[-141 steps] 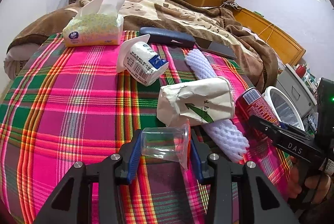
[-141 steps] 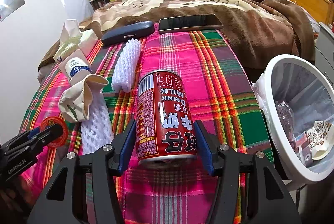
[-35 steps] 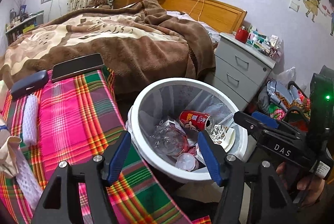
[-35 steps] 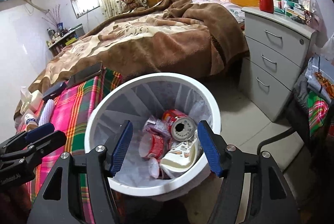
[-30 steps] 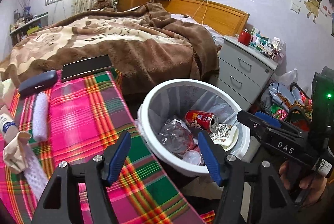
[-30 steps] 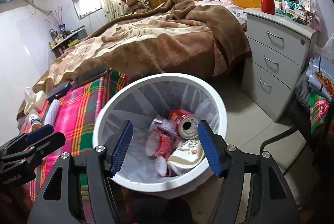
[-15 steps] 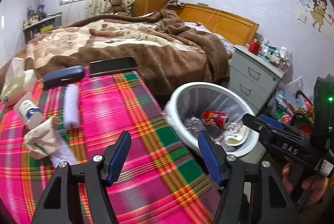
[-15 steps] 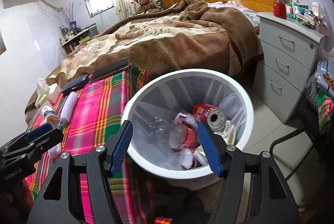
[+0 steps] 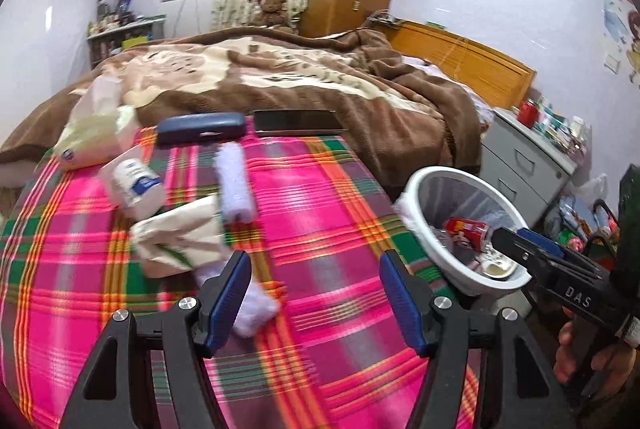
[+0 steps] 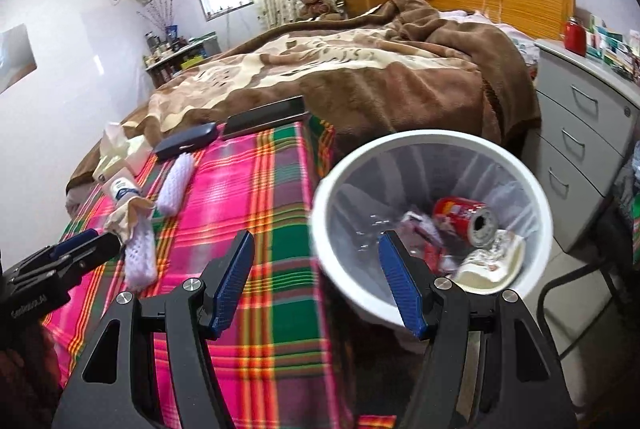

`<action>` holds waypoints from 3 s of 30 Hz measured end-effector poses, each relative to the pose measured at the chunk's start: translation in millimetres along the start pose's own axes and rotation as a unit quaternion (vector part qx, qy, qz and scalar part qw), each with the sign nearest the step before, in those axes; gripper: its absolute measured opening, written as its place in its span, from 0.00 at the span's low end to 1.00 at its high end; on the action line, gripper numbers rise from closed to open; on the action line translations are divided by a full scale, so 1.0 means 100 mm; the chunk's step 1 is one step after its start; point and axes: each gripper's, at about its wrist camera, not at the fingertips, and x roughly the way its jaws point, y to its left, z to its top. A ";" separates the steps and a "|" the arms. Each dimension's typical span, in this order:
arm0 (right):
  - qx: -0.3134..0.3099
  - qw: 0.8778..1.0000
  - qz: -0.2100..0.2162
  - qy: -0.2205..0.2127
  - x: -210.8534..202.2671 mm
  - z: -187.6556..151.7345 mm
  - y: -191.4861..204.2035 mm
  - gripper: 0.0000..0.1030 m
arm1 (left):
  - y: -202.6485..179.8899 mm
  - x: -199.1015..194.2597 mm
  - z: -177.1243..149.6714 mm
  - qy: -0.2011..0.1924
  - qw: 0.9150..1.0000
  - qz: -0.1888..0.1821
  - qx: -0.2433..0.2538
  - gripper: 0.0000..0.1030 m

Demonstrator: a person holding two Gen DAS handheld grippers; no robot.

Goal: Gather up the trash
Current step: 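Move both tools back toward the remaining trash on the sheet, then grasp the white foam net sleeve with the right tool while the left tool approaches the paper-wrapped bundle, then close the left tool on the paper-wrapped bundle while the right tool holds the foam sleeve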

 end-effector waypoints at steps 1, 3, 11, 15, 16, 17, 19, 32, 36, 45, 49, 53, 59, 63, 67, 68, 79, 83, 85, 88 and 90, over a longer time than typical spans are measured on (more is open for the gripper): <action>-0.001 1.000 0.003 0.001 0.01 -0.01 0.02 0.64 | 0.06 -0.01 -0.01 0.000 1.000 -0.001 -0.006 0.64; -0.005 1.000 0.007 0.006 0.04 -0.02 0.09 0.64 | 0.17 -0.05 -0.03 -0.001 1.000 0.003 -0.014 0.64; -0.034 0.999 0.027 0.025 0.15 -0.08 0.40 0.64 | 0.59 -0.13 -0.09 -0.001 0.999 0.032 -0.037 0.64; -0.048 0.997 0.039 0.039 0.25 -0.11 0.57 0.64 | 0.80 -0.15 -0.09 0.000 0.998 0.046 -0.045 0.64; -0.051 0.997 0.042 0.042 0.28 -0.11 0.61 0.64 | 0.84 -0.15 -0.09 0.001 0.998 0.049 -0.046 0.64; -0.055 0.996 0.047 0.046 0.31 -0.12 0.66 0.64 | 0.90 -0.15 -0.09 0.001 0.997 0.052 -0.048 0.64; -0.064 0.995 0.052 0.055 0.36 -0.14 0.75 0.64 | 1.00 -0.15 -0.09 0.002 0.997 0.051 -0.053 0.64; -0.132 0.980 0.106 0.107 0.68 -0.23 1.31 0.64 | 1.38 0.05 0.01 0.022 0.998 0.042 -0.049 0.64; -0.142 0.974 0.122 0.128 0.78 -0.25 1.42 0.64 | 1.41 0.17 0.09 0.031 0.998 0.030 -0.047 0.64; -0.155 0.971 0.127 0.131 0.77 -0.29 1.48 0.32 | 1.42 0.36 0.19 0.043 0.998 0.008 -0.035 0.64; -0.158 0.972 0.115 0.127 0.74 -0.27 1.47 0.25 | 1.39 0.43 0.21 0.049 0.998 0.004 -0.033 0.64; -0.141 0.977 0.103 0.124 0.73 -0.23 1.38 0.22 | 1.34 0.54 0.23 0.061 0.998 -0.003 -0.024 0.64; -0.145 0.979 0.069 0.123 0.66 -0.19 1.28 0.21 | 1.24 0.69 0.21 0.076 0.997 -0.006 -0.012 0.64; -0.139 0.981 0.042 0.126 0.60 -0.17 1.12 0.21 | 1.21 0.72 0.22 0.079 0.997 -0.001 -0.006 0.64; -0.121 0.984 0.028 0.127 0.59 -0.17 0.95 0.21 | 1.12 0.71 0.25 0.065 0.998 -0.004 0.017 0.64; -0.116 0.985 0.026 0.128 0.59 -0.17 0.91 0.21 | 1.08 0.71 0.26 0.064 0.998 -0.009 0.025 0.64; -0.102 0.986 0.030 0.130 0.63 -0.17 0.82 0.21 | 0.77 0.91 0.29 0.100 0.986 -0.024 0.131 0.67; -0.099 0.986 0.033 0.129 0.62 -0.17 0.79 0.21 | 0.74 1.01 0.28 0.113 0.985 -0.026 0.129 0.67; -0.100 0.986 0.033 0.129 0.62 -0.17 0.78 0.21 | 0.73 1.03 0.27 0.113 0.985 -0.030 0.128 0.67; -0.097 0.986 0.035 0.128 0.62 -0.18 0.76 0.21 | 0.71 1.03 0.25 0.114 0.985 -0.033 0.127 0.66; -0.094 0.987 0.037 0.127 0.62 -0.18 0.75 0.21 | 0.69 1.04 0.24 0.117 0.985 -0.027 0.127 0.63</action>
